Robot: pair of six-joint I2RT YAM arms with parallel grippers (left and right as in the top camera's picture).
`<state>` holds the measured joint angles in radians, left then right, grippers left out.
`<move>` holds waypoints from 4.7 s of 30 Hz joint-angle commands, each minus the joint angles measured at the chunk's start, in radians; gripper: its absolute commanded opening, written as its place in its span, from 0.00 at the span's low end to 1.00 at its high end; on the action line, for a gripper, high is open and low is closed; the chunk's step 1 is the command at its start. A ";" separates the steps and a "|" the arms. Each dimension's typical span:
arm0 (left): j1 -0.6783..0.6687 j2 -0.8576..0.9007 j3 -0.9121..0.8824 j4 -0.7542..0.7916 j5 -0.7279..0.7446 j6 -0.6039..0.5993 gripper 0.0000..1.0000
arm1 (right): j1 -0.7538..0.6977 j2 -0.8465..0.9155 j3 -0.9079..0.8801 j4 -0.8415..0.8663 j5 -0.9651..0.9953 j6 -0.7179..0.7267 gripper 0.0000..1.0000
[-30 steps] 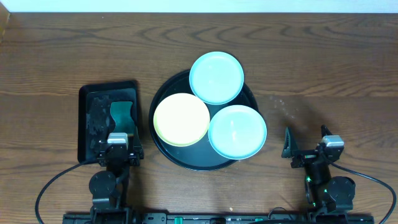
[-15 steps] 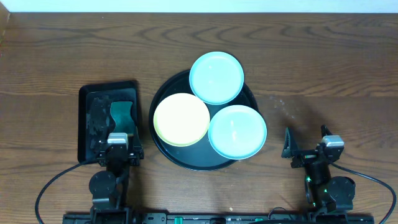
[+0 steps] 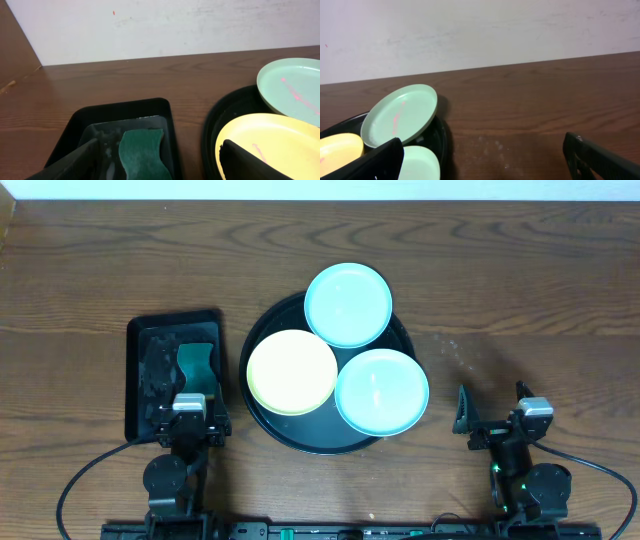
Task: Clean dirty plates on tray and stack at the side
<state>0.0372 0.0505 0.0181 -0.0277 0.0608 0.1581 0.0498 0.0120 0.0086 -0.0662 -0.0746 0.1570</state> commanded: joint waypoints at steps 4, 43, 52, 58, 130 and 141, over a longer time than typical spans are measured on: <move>-0.005 0.000 -0.013 -0.039 -0.001 0.010 0.75 | 0.007 -0.007 -0.003 -0.002 0.003 0.014 0.99; -0.004 0.000 0.002 0.014 0.000 -0.084 0.75 | 0.006 0.246 0.013 0.187 0.048 -0.066 0.99; -0.004 0.122 0.210 -0.057 0.054 -0.141 0.75 | 0.002 0.447 0.216 0.223 0.040 -0.066 0.99; -0.004 0.372 0.498 -0.243 0.090 -0.137 0.75 | 0.002 0.662 0.464 0.177 -0.010 -0.071 0.99; 0.115 1.459 1.592 -1.272 -0.173 -0.389 0.75 | 0.639 2.108 1.659 -0.879 0.060 0.363 0.25; 0.115 1.459 1.587 -1.270 -0.182 -0.389 0.75 | 0.647 2.184 1.659 -0.815 0.089 0.381 0.23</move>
<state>0.1478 1.5120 1.6035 -1.2980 -0.1051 -0.2138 0.6918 2.1731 1.6527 -0.8898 -0.0177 0.5114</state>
